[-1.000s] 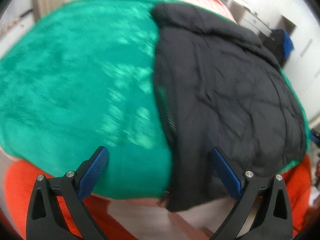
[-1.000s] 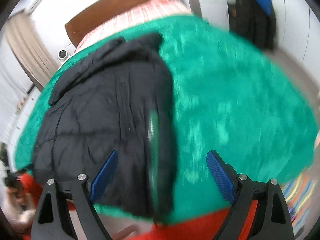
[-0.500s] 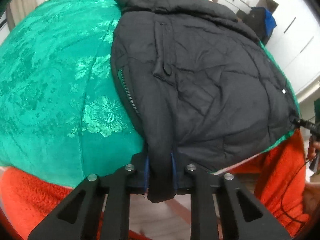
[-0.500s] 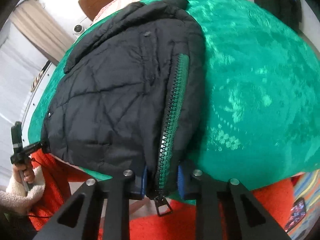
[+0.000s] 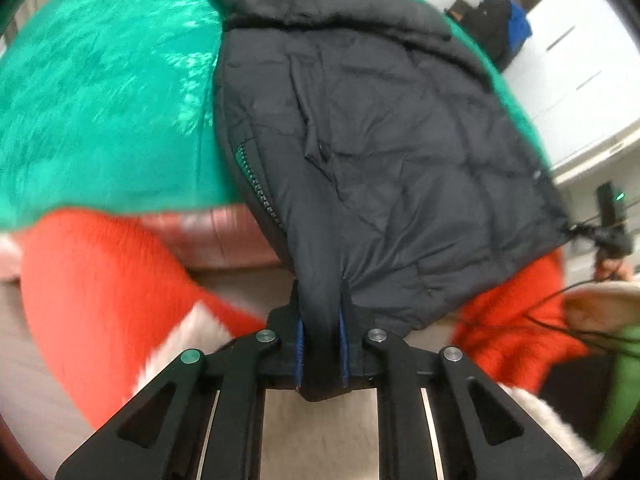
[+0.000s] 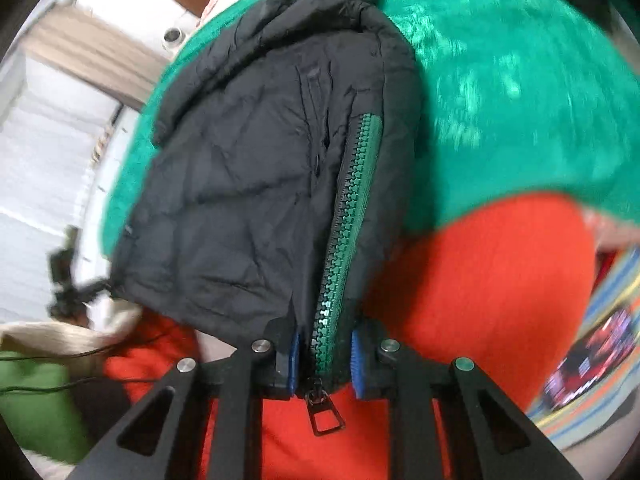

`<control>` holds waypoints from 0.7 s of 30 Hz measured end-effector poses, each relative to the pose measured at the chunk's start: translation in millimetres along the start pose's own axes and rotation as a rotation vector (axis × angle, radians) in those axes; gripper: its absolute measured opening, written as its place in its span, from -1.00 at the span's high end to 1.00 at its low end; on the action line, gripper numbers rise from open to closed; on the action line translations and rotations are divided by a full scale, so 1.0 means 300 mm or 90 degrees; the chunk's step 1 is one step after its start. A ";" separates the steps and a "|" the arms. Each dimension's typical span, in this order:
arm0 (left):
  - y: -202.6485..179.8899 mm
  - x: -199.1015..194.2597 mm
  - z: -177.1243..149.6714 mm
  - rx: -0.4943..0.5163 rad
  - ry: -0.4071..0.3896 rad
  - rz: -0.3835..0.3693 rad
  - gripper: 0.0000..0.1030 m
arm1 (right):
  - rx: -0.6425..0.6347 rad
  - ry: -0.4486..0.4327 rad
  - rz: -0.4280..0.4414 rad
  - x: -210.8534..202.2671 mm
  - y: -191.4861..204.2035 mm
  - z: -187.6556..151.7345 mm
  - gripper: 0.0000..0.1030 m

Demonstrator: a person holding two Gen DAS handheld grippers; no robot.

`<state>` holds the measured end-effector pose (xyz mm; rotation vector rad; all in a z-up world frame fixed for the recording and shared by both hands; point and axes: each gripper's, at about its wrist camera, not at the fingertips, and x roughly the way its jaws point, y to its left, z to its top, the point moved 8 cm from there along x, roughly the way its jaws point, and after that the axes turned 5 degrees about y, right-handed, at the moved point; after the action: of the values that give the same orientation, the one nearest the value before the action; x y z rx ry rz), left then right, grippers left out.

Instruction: Fold large clothes

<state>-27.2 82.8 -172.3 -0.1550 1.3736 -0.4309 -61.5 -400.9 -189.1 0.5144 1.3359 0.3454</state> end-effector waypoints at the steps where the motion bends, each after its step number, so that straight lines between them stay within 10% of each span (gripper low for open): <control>1: -0.004 -0.050 0.001 -0.016 -0.016 -0.030 0.77 | 0.015 -0.011 0.031 -0.030 0.015 0.000 0.63; 8: -0.024 -0.395 0.411 0.001 -0.213 -0.141 0.77 | -0.022 -0.188 0.186 -0.320 0.168 0.435 0.64; 13: -0.048 -0.448 0.903 0.034 -0.314 -0.060 0.72 | -0.091 -0.266 0.164 -0.324 0.283 0.902 0.64; 15: -0.044 -0.406 1.092 0.016 -0.335 -0.015 0.41 | -0.088 -0.310 0.143 -0.285 0.286 1.090 0.63; 18: 0.025 -0.291 1.328 -0.042 -0.333 0.115 -0.87 | -0.040 -0.339 0.109 -0.162 0.242 1.319 0.08; 20: 0.053 -0.251 1.387 -0.059 -0.347 0.168 -0.86 | 0.007 -0.351 0.041 -0.085 0.178 1.401 -0.94; 21: 0.058 -0.223 1.409 -0.063 -0.342 0.175 -0.86 | 0.013 -0.369 0.002 -0.079 0.166 1.400 -1.00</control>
<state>377.2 64.6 -32.8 -0.1473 0.8690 -0.0765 346.4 -436.7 -80.8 0.5799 0.7779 0.1638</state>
